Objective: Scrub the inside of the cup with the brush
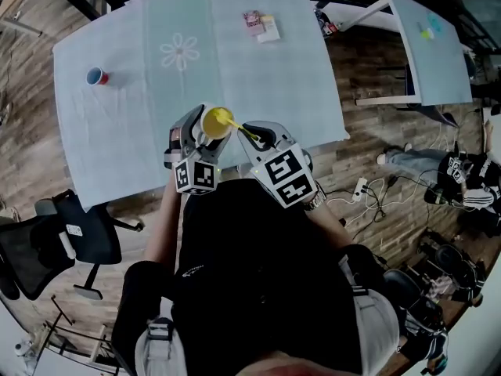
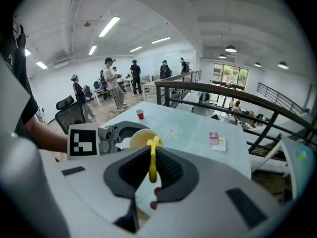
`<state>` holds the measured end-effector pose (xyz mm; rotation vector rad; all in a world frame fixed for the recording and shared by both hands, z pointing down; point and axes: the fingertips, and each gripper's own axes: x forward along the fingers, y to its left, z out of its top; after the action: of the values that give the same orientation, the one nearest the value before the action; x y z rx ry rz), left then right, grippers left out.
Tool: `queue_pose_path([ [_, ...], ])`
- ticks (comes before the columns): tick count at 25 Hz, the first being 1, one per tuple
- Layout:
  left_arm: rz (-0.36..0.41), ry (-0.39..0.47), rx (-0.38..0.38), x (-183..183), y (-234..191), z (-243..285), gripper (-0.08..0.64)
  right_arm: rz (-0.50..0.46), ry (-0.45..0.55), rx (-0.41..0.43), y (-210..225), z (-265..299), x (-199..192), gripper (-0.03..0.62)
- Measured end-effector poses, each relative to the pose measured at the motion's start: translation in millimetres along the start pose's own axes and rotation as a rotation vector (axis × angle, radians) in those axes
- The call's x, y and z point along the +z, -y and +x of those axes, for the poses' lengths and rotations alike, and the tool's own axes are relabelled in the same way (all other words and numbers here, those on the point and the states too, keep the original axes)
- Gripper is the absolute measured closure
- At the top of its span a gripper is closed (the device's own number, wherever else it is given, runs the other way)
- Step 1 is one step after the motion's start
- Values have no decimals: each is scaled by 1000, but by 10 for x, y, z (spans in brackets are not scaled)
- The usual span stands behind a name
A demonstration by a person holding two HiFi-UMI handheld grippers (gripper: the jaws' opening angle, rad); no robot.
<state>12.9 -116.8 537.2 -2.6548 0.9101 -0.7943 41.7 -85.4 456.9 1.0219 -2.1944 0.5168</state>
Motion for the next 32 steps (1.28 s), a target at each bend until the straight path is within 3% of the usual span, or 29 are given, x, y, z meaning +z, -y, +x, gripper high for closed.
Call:
queue_pose_path([
  [7,-354,62,66,-407,-252,138,160,89,244,-142,-54,-137,263,554],
  [10,-423,54,91,-689,-303,235,160,104,357,-214,-94,-234,384,554],
  [13,-448,28,88,-997,-288,365,160,105,416,-271,-106,-315,445,554],
  [18,-463,-13,73,-1326,-185,585,160,146,400,-342,-41,-354,343,554],
  [22,-460,-20,71,-1465,-179,771,160,190,377,-353,-75,-286,280,554],
  [32,-455,-41,49,-1809,-150,848,160,191,366,-368,-272,-200,339,554],
])
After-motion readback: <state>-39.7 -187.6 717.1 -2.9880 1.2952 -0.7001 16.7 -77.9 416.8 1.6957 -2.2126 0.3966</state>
